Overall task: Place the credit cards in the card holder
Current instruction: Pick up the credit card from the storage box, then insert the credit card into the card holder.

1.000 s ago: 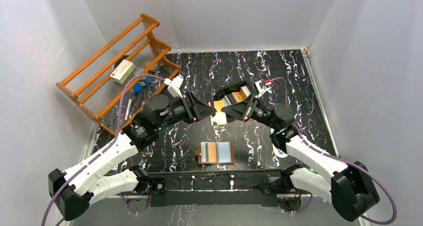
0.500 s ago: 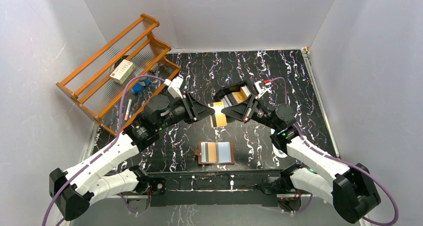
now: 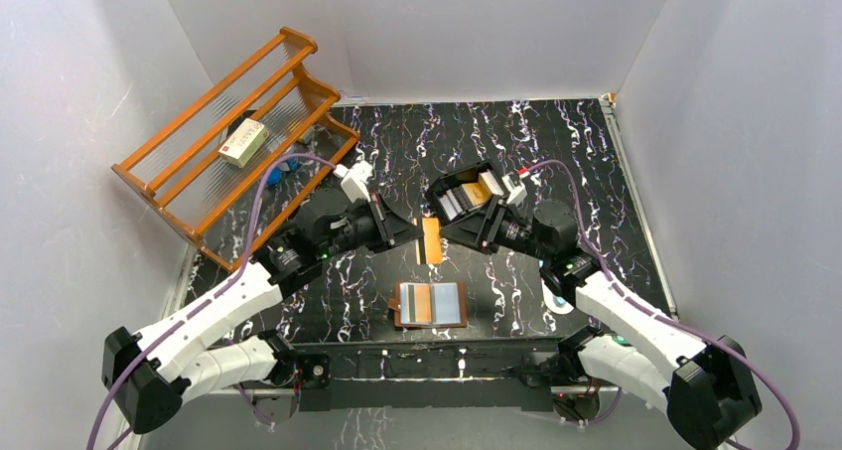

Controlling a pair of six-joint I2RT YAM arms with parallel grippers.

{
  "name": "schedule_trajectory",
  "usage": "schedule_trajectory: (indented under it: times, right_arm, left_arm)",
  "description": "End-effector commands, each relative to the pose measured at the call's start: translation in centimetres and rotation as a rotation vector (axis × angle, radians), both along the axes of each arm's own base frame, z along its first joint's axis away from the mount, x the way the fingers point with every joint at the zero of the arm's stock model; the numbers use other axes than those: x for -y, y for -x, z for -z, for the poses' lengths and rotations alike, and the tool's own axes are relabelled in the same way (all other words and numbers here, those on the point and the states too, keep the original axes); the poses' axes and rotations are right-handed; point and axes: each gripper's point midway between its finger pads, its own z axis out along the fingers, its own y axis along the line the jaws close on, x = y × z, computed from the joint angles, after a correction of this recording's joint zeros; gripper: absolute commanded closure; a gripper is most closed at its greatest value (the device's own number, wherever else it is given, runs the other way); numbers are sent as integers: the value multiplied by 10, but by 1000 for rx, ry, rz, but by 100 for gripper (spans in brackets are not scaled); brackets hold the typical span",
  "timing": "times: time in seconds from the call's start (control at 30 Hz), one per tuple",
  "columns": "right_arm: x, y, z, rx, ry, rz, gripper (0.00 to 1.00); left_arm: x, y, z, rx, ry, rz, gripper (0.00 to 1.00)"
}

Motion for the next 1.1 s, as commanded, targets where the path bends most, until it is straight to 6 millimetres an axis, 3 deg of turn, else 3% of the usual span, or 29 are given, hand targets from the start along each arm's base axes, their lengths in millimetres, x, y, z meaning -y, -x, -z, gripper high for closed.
schedule_trajectory:
  times: [0.0,0.17,0.33,0.57,0.77,1.07]
  right_arm:
    - [20,-3,54,-76,283,74,46]
    - [34,9,117,-200,459,80,53]
    - [35,23,155,-256,591,59,55]
    - [34,33,184,-253,768,42,64]
    - [27,42,201,-259,852,5,71]
    - [31,50,218,-259,931,6,79]
  left_arm:
    - [-9,7,47,-113,-138,-2,100]
    - [-9,19,99,-255,-180,16,100]
    - [-5,28,129,-331,-155,39,100]
    - [-2,36,169,-418,-172,56,100]
    - [1,37,184,-448,-182,67,100]
    - [-10,42,216,-483,-251,42,100]
